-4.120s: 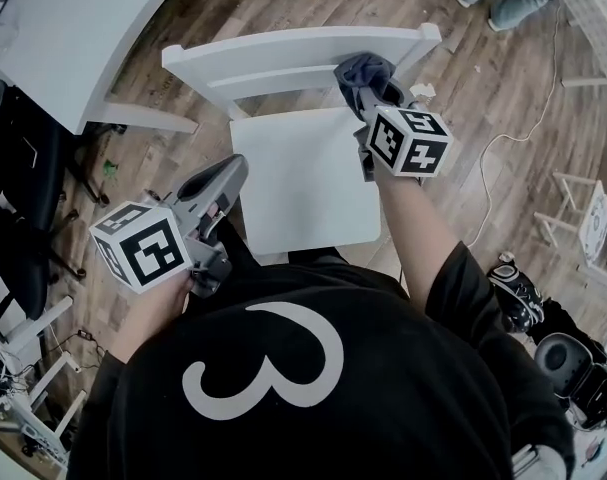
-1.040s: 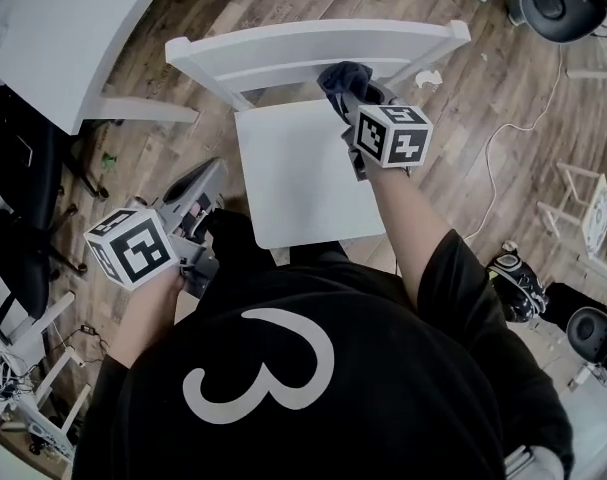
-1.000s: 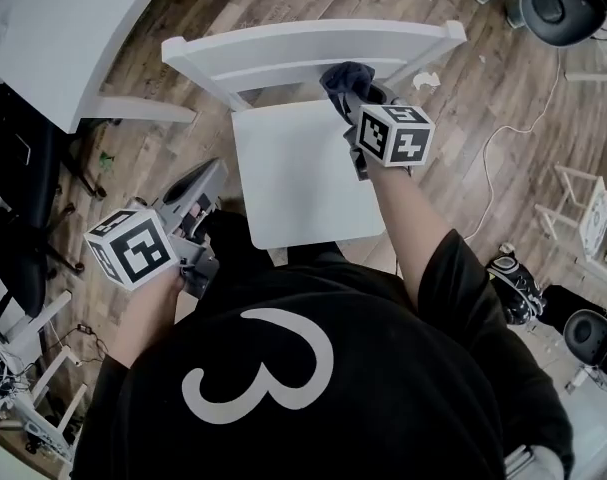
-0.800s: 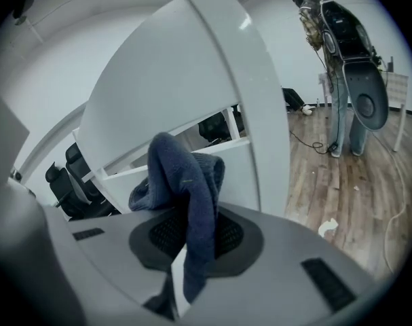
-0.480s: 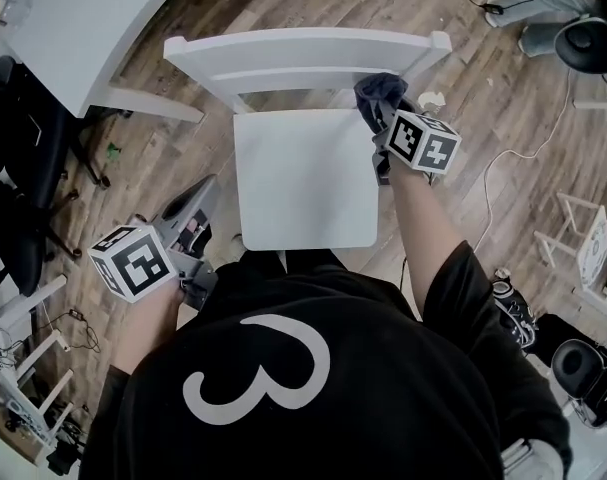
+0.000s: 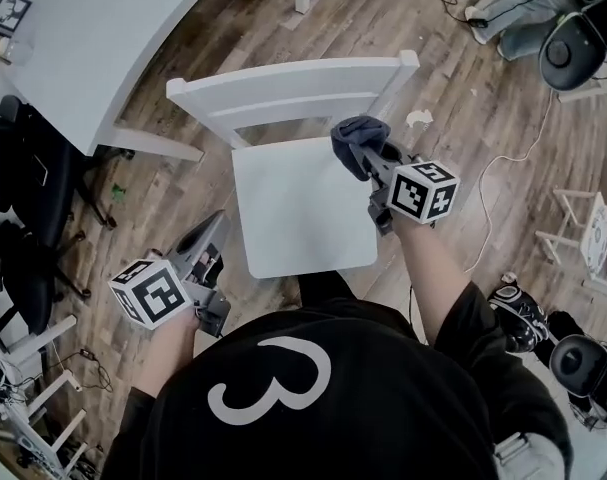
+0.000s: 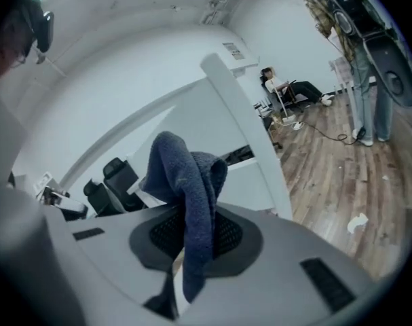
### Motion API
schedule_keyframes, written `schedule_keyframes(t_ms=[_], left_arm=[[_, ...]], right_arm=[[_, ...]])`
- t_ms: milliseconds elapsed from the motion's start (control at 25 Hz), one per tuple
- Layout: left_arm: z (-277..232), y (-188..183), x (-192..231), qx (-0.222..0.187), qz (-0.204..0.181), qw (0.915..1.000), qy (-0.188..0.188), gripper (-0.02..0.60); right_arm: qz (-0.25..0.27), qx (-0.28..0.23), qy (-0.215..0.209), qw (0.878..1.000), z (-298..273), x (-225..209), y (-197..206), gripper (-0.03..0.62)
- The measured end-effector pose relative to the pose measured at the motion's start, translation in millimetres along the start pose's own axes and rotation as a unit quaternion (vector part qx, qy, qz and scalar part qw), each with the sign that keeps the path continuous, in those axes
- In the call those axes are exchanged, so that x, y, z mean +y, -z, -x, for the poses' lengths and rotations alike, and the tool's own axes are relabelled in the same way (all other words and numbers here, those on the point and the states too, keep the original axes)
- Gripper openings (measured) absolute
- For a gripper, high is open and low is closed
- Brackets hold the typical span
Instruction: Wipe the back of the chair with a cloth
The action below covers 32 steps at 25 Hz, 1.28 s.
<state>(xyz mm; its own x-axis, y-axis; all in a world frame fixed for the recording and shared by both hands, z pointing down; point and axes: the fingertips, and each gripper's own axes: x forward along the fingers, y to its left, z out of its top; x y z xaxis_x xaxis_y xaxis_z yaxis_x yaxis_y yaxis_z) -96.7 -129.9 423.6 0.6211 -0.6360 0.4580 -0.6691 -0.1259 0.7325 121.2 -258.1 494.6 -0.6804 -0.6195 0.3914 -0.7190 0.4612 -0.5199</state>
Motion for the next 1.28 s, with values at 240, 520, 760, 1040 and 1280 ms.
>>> schedule_keyframes(t_ms=[240,520,760,1040,1280], left_arm=[[40,2,-58,-0.014,-0.078,0.9959,0.043,0.013],[131,36,-142,-0.042,-0.167,0.9760,0.134,0.014],[214,72,-194,-0.063,-0.216,0.9530,0.203,0.013],[265,111,-223,-0.069,-0.231,0.9435,0.228,0.013],[292,121,-242,-0.086,-0.241,0.9365,0.239,0.014]], right_arm=[[0.015,-0.022,-0.107,0.994,64,118,-2,0.054],[0.044,-0.044,-0.175,0.983,169,253,9,0.054],[0.072,-0.079,-0.187,0.976,244,349,38,0.054],[0.071,-0.108,-0.187,0.974,300,398,57,0.054],[0.080,-0.127,-0.193,0.970,317,425,53,0.054]])
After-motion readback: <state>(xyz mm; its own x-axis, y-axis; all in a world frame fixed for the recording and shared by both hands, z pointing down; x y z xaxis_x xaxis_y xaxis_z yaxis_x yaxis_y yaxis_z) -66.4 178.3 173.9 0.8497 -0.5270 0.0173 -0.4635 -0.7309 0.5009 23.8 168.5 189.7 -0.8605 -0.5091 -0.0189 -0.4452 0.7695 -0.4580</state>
